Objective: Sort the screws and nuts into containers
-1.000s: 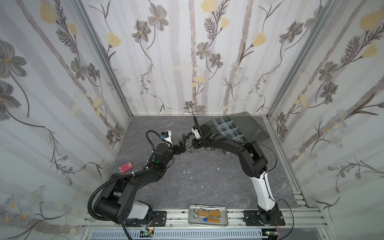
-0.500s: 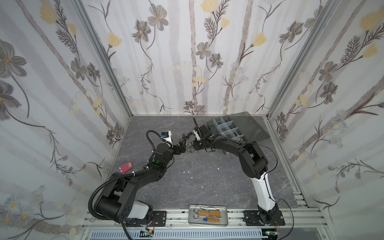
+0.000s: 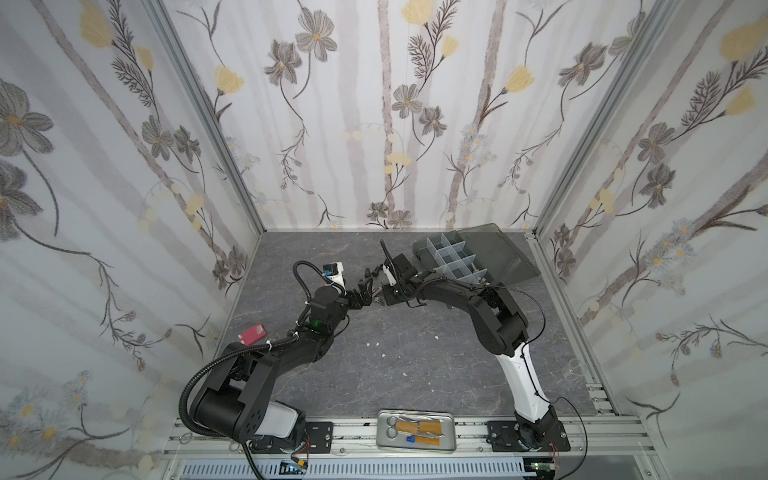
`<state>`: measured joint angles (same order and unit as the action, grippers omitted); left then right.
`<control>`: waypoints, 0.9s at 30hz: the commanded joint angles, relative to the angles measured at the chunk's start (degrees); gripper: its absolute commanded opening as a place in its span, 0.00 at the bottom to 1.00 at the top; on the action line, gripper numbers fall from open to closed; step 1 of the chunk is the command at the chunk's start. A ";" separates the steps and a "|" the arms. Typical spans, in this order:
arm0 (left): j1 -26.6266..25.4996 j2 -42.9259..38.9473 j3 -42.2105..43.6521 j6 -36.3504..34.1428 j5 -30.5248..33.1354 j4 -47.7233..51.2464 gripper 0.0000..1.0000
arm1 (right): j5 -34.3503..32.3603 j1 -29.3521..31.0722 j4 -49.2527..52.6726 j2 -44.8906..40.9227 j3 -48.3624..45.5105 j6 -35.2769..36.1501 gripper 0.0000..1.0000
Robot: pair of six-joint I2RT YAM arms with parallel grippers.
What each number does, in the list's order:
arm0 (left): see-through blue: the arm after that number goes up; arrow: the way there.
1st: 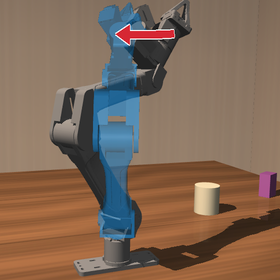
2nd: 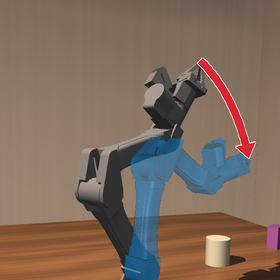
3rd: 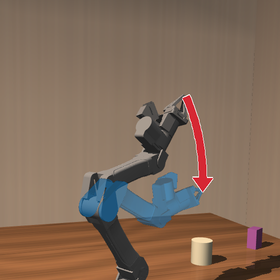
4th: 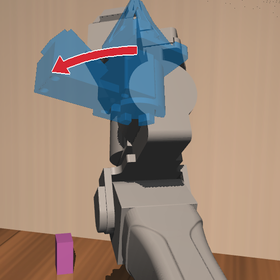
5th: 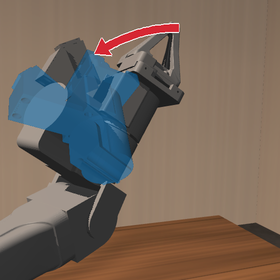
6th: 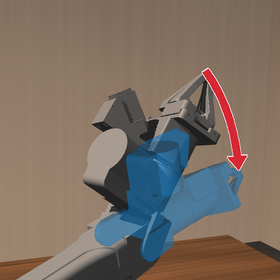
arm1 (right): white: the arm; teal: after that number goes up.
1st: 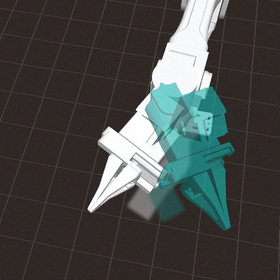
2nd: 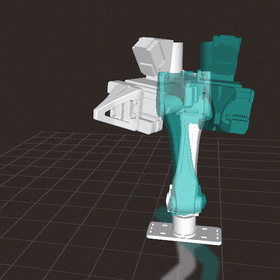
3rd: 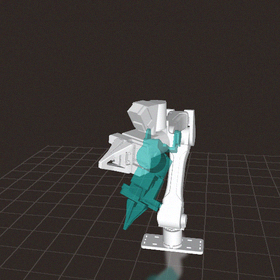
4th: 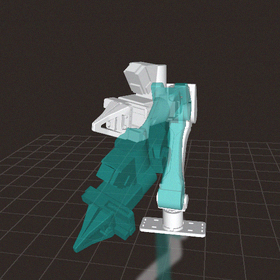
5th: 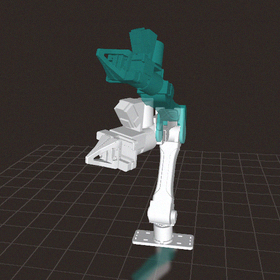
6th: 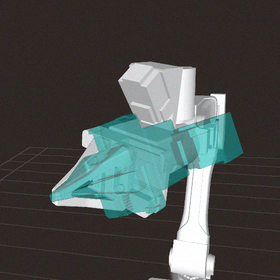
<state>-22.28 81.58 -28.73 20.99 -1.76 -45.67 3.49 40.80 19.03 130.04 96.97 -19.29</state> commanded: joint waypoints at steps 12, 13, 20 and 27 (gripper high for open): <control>-0.63 2.37 -2.33 -2.79 -18.54 -9.75 1.00 | -1.47 -1.84 -2.70 -10.43 -3.68 1.85 0.00; -0.95 2.85 -3.00 -3.70 -21.80 -10.24 1.00 | -1.30 -2.54 -2.93 -11.65 -4.01 1.87 0.00; -8.34 6.95 -11.84 -14.41 -23.77 1.06 1.00 | 1.30 -9.64 -3.34 -17.98 -6.10 2.46 0.00; -12.08 14.35 -21.24 -16.07 -22.22 6.72 1.00 | 0.41 -19.90 -3.32 -20.18 -9.32 5.05 0.00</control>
<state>-33.50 94.17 -47.48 7.25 -23.68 -41.65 4.56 23.42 16.75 111.00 88.77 -16.16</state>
